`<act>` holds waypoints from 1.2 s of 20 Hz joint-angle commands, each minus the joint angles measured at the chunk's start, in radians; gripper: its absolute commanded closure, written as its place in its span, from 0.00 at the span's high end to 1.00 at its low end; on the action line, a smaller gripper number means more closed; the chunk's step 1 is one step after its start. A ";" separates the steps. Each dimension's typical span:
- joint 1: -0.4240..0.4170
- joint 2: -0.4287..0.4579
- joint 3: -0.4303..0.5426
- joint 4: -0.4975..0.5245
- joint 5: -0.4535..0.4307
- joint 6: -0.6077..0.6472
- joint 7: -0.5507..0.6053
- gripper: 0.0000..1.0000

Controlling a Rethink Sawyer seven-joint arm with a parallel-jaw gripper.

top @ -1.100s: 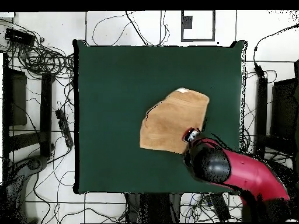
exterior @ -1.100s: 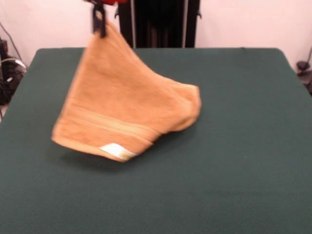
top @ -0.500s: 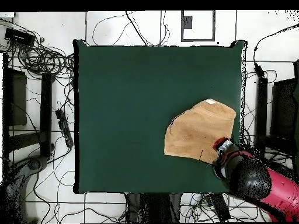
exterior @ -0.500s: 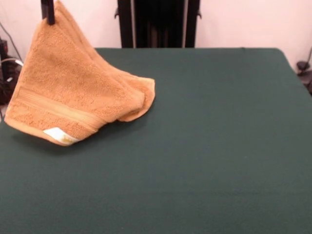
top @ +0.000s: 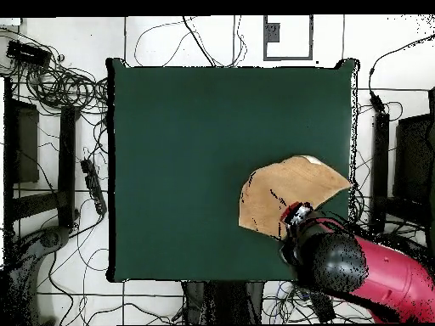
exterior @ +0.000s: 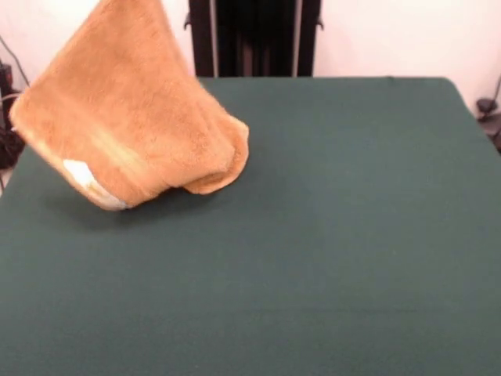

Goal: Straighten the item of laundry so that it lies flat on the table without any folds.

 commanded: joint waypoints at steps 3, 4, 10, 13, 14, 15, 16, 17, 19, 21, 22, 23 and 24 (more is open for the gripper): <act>0.104 -0.123 0.035 -0.088 0.081 0.327 0.031 0.00; 0.107 -0.125 0.040 -0.114 0.086 0.360 0.029 0.00; 0.150 -0.039 0.064 -0.215 0.089 0.368 0.091 0.00; 0.175 0.023 0.063 -0.255 0.076 0.321 0.121 0.00; 0.182 0.038 0.062 -0.268 0.073 0.316 0.126 0.00; 0.189 0.053 0.060 -0.281 0.071 0.310 0.132 0.00; 0.196 0.066 0.058 -0.294 0.068 0.308 0.134 0.00; 0.202 0.081 0.054 -0.299 0.074 0.294 0.139 0.00; 0.217 0.109 0.048 -0.310 0.074 0.262 0.150 0.00; 0.240 0.133 0.033 -0.330 0.064 0.241 0.182 0.00; 0.250 0.148 0.028 -0.342 0.058 0.228 0.191 0.00; 0.254 0.160 0.026 -0.345 0.066 0.215 0.195 0.00; 0.264 0.167 0.019 -0.357 0.064 0.216 0.204 0.00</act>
